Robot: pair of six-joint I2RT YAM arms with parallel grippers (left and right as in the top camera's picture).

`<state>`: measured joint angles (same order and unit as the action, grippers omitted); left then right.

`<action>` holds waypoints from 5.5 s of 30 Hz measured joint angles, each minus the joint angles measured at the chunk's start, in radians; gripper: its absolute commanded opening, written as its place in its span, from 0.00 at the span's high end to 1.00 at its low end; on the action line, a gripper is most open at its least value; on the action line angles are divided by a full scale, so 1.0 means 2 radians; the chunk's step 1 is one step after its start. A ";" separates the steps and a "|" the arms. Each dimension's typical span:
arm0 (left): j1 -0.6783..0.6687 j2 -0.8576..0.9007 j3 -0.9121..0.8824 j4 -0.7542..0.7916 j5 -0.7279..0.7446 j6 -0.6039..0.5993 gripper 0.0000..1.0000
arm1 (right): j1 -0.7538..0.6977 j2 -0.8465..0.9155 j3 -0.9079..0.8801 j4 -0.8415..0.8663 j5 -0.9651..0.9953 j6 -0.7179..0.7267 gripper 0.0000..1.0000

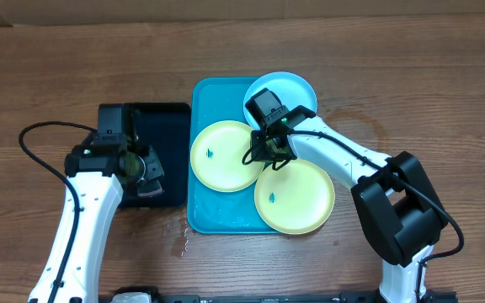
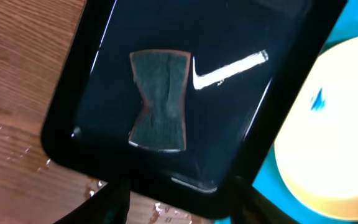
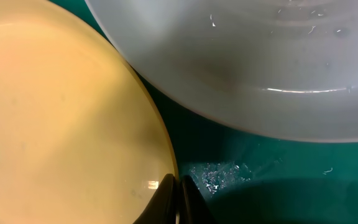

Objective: Clean dirty plates on tray and stack at the side
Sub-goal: 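Lower the left gripper and grasp the green-and-pink sponge, then lift the sponge with the left gripper and carry it toward the yellow plate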

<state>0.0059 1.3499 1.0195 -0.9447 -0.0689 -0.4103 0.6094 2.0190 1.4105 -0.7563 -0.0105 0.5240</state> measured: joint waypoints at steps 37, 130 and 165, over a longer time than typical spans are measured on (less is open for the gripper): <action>0.000 0.129 -0.057 0.132 -0.028 0.001 0.62 | 0.000 0.000 0.000 0.001 0.000 0.000 0.92; 0.018 0.260 0.124 0.059 0.002 0.113 0.65 | 0.000 0.000 0.000 0.016 0.005 0.000 0.77; 0.018 0.081 0.158 0.027 0.014 0.104 0.96 | -0.003 0.000 0.000 0.013 -0.013 0.000 0.80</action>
<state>0.0414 1.5116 1.3346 -0.8909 -0.0406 -0.2031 0.6037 2.0190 1.4097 -0.7296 -0.0368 0.5243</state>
